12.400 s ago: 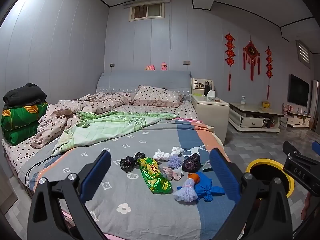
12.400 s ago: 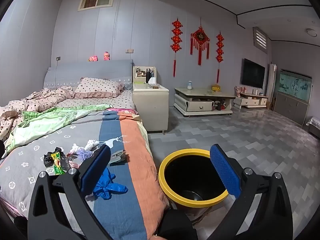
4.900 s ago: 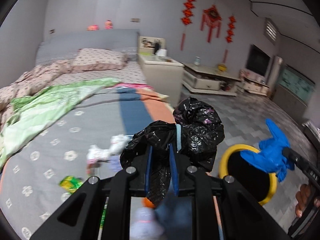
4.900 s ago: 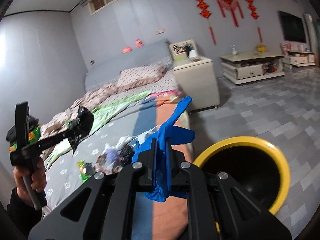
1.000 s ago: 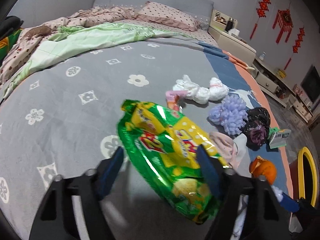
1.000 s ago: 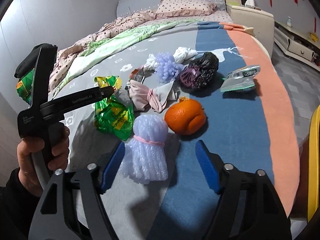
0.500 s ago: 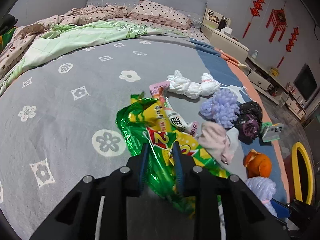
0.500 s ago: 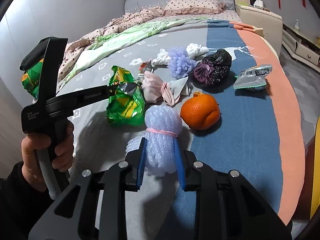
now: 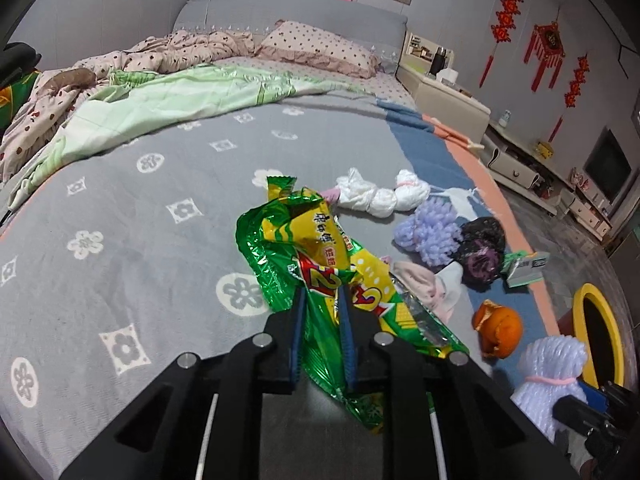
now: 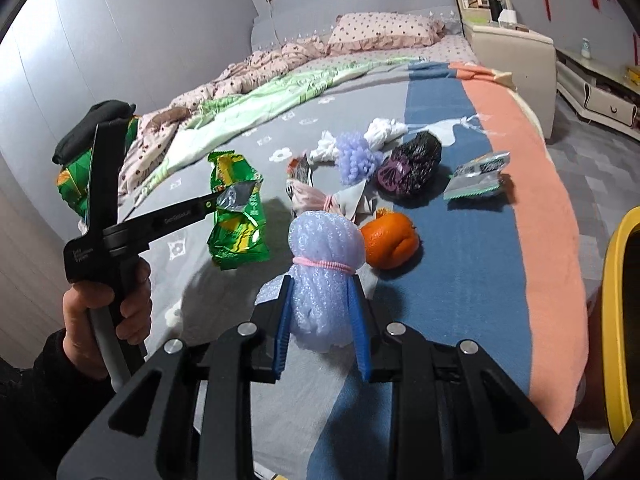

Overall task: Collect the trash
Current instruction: 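Carry the chip bag and bubble-wrap bundle to the bin while opening both tools over it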

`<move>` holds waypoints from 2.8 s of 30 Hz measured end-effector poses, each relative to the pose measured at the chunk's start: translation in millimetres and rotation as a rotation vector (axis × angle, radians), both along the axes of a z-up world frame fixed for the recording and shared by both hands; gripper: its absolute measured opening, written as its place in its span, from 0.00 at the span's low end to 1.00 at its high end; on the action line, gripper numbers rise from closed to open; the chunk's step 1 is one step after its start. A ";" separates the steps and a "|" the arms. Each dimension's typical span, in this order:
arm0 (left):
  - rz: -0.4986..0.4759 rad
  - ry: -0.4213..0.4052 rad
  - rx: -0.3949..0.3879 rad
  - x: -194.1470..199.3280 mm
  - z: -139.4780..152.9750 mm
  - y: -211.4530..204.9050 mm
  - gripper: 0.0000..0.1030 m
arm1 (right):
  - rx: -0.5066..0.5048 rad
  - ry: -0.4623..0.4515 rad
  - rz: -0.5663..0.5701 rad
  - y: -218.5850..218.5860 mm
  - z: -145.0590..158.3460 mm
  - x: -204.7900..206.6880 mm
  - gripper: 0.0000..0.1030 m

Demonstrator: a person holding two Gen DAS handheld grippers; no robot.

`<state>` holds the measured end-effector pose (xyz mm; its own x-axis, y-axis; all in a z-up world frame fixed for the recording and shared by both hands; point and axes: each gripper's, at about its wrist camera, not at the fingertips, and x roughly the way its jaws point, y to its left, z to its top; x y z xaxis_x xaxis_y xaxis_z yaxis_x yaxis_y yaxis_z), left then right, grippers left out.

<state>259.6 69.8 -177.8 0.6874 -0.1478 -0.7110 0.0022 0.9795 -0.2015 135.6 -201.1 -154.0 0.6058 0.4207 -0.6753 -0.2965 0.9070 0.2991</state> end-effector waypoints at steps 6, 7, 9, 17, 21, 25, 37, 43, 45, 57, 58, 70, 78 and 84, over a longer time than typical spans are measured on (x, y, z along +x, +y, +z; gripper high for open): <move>-0.012 -0.067 -0.002 -20.7 30.4 -4.8 0.14 | 0.037 -0.040 -0.014 -13.7 21.9 -15.1 0.25; -0.017 -0.082 0.002 -25.1 36.1 -7.1 0.14 | 0.042 -0.045 -0.017 -15.5 25.2 -16.8 0.25; -0.028 -0.113 0.015 -33.3 49.5 -15.6 0.14 | 0.049 -0.071 -0.030 -22.7 35.5 -23.0 0.25; -0.102 -0.209 0.010 -58.4 91.9 -51.9 0.14 | 0.084 -0.176 -0.109 -63.7 76.4 -45.5 0.25; -0.147 -0.246 0.003 -68.3 107.7 -74.9 0.14 | 0.091 -0.220 -0.164 -90.2 92.3 -55.4 0.25; -0.196 -0.276 0.003 -76.6 119.1 -100.8 0.14 | 0.100 -0.245 -0.220 -115.4 101.4 -63.6 0.25; -0.380 -0.315 0.012 -83.9 141.0 -191.7 0.14 | 0.106 -0.314 -0.417 -202.4 116.3 -94.9 0.25; -0.461 -0.311 0.021 -80.7 140.1 -234.0 0.14 | 0.090 -0.334 -0.517 -246.5 117.0 -111.2 0.25; -0.489 -0.308 0.024 -79.0 138.9 -250.5 0.14 | 0.089 -0.335 -0.545 -259.2 115.7 -114.5 0.25; -0.614 -0.239 0.006 -57.0 110.9 -321.2 0.14 | 0.084 -0.308 -0.682 -319.9 98.8 -126.8 0.26; -0.620 -0.233 0.005 -55.8 108.4 -326.6 0.14 | 0.083 -0.304 -0.687 -323.5 97.4 -125.1 0.26; -0.705 -0.122 0.025 -38.3 62.5 -385.9 0.15 | 0.081 -0.215 -0.769 -355.4 66.0 -106.6 0.26; -0.730 -0.057 -0.004 -32.0 44.9 -399.1 0.19 | 0.078 -0.197 -0.798 -371.9 53.1 -103.0 0.29; -0.711 -0.080 -0.016 -34.9 50.6 -396.5 0.43 | 0.062 -0.200 -0.832 -373.2 55.1 -105.4 0.40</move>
